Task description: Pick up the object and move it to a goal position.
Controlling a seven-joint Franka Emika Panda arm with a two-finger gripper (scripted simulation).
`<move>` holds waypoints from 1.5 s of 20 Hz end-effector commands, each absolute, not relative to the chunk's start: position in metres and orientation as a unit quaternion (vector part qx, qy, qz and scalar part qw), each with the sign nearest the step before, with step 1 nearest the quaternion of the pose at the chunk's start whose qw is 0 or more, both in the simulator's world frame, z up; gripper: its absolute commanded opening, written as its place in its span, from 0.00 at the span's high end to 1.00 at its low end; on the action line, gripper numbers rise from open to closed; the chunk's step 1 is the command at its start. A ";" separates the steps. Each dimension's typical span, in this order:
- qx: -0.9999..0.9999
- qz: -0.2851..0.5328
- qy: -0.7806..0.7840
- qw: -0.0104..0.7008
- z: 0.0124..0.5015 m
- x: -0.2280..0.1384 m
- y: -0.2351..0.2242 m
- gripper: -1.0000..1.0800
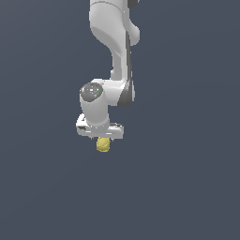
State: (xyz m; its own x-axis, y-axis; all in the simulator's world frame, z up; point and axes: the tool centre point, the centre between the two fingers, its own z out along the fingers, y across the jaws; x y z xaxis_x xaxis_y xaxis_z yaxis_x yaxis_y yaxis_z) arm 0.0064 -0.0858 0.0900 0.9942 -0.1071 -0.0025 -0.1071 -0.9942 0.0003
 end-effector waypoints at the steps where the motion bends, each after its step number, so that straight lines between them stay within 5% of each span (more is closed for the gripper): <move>1: 0.999 -0.001 -0.053 0.000 0.089 0.007 -0.086 0.04; 16: 0.999 0.000 -0.054 0.000 0.039 0.007 -0.086 0.04; 17: 0.999 0.000 -0.054 0.000 0.039 0.007 -0.086 1.00; 30: 0.999 0.000 -0.054 0.000 0.043 0.007 -0.088 1.00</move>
State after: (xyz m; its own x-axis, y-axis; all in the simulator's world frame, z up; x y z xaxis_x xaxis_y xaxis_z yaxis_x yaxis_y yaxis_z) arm 0.0071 -0.0868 0.0408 0.9943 -0.1069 -0.0006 -0.1069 -0.9943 -0.0001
